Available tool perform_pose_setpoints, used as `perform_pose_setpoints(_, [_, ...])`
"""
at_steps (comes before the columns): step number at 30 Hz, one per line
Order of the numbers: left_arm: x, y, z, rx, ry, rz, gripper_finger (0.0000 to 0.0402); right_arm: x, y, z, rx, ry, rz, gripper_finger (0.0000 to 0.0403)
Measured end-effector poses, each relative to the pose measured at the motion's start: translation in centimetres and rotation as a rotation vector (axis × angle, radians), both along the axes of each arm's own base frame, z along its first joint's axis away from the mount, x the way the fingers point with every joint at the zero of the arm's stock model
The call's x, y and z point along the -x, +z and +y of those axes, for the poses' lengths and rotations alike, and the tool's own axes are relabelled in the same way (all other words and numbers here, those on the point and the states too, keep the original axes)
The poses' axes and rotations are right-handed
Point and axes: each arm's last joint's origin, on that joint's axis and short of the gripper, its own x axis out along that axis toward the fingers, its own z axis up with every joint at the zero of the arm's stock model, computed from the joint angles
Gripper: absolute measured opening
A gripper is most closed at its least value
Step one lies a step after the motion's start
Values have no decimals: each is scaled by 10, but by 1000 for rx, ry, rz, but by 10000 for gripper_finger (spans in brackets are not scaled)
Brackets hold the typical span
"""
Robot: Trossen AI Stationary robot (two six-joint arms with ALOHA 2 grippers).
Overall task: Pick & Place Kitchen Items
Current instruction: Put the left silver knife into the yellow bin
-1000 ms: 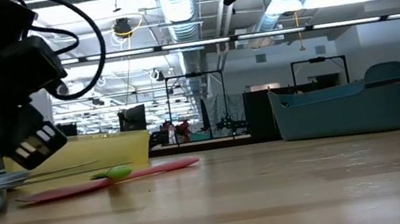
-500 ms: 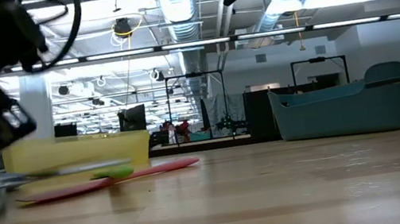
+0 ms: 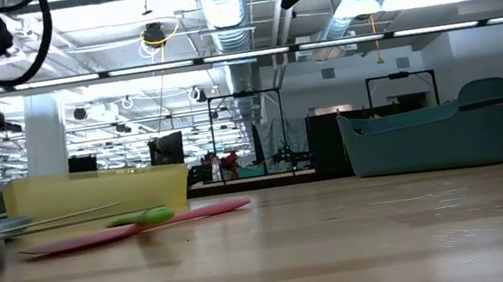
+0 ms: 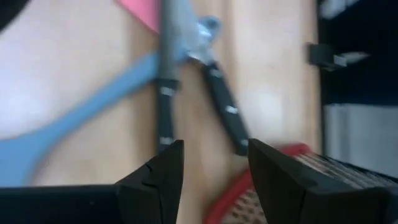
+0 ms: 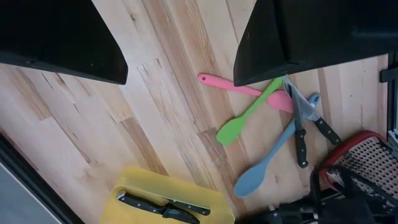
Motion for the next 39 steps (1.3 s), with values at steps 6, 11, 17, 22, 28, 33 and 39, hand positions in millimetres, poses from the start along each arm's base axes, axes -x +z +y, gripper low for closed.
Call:
perform_pose_setpoints(6, [1,-3,-11,-136,24,-30,159,0,0,0,3,2,2,291])
perform_pose_setpoints(11, [-2,-18,-19,-194,-8,31,168,0,0,0,8,7,4,291])
perform_pose_setpoints(17, [-11,-33,-27,-216,-5,50,195,0,-1,0,8,6,9,291])
perform_pose_setpoints(22, [-14,-39,-28,-257,11,49,204,1,-2,-2,10,1,24,291])
perform_pose_setpoints(28, [-16,-45,-29,-277,20,56,203,2,-2,-2,10,1,27,291])
perform_pose_setpoints(33, [-20,-53,-32,-282,20,62,192,2,-2,-2,10,1,35,291])
perform_pose_setpoints(39, [-24,-63,-35,-306,21,83,187,2,-3,-2,11,1,40,291])
